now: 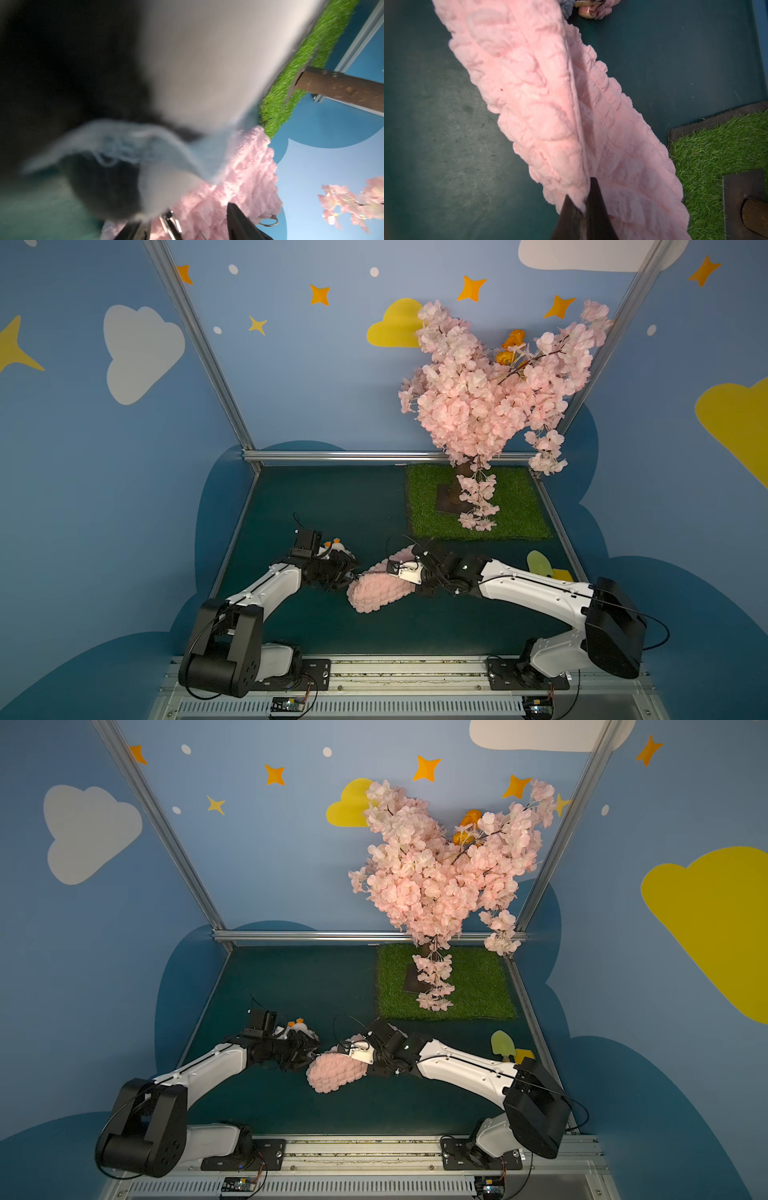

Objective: Remove the decoration from the bag
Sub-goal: Pick up the decoration item from the bag.

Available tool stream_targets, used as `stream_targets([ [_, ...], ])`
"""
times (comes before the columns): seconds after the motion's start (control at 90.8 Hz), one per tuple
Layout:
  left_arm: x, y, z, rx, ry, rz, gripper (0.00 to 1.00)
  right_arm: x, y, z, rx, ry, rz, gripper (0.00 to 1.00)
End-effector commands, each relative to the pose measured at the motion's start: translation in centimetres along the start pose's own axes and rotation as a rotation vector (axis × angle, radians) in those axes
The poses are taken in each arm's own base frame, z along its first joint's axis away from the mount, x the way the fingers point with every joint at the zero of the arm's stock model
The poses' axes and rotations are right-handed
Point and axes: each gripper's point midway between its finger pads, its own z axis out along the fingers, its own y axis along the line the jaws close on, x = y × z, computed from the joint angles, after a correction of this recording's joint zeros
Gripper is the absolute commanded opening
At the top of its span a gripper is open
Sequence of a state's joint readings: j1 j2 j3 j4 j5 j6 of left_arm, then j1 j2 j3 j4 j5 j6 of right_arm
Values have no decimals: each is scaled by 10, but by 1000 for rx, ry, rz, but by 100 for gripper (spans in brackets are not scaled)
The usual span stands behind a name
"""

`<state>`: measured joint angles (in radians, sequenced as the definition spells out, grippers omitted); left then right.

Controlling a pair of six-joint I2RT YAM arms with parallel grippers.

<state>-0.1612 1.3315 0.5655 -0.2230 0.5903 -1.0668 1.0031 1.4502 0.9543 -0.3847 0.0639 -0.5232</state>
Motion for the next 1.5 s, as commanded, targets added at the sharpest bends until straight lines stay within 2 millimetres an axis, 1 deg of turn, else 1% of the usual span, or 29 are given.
stream_targets([
  [0.0, 1, 6, 7, -14, 11, -4, 59, -8, -5, -10, 22, -41, 24, 0],
  [0.066, -2, 2, 10, -40, 14, 28, 57, -8, -3, -9, 17, -40, 24, 0],
  [0.11, -6, 1, 11, -50, 7, 39, 54, -7, -3, -9, 16, -38, 28, 0],
  [0.165, -9, -2, 12, -46, 0, 44, 48, -7, -4, -10, 17, -38, 30, 0],
  [0.231, -12, -6, 12, -39, -5, 52, 38, -7, -4, -11, 20, -38, 31, 0],
  [0.297, -14, -9, 11, -38, -12, 58, 26, -5, -4, -12, 20, -36, 35, 0],
  [0.418, -17, -3, 13, -37, -5, 46, 8, -3, -2, -14, 18, -42, 42, 0],
  [0.474, -19, -1, 15, -24, 2, 36, 3, -3, -1, -14, 18, -46, 44, 0],
  [0.518, -20, -2, 15, -17, 5, 37, 2, -2, 0, -14, 16, -44, 43, 0],
  [0.606, -23, -12, 8, -10, -12, 67, 3, -1, 0, -14, 17, -45, 43, 0],
  [0.826, -25, -43, -27, 28, -76, 135, 2, -1, 0, -14, 20, -44, 46, 0],
  [0.914, -21, -47, -37, 33, -91, 154, 2, -1, -1, -13, 18, -45, 51, 0],
  [1.079, -10, -45, -49, 41, -96, 158, 2, -2, -7, -12, 23, -51, 94, 0],
  [1.178, -5, -55, -64, 81, -132, 168, 2, -3, -11, -11, 24, -45, 111, 0],
  [1.277, 1, -66, -72, 136, -138, 148, 3, -7, -17, -11, 28, -53, 120, 0],
  [1.376, 5, -71, -78, 159, -146, 129, 2, -14, -22, -10, 14, -57, 135, 9],
  [1.487, 8, -71, -77, 165, -134, 104, 3, -26, -25, -9, -10, -76, 142, 19],
])
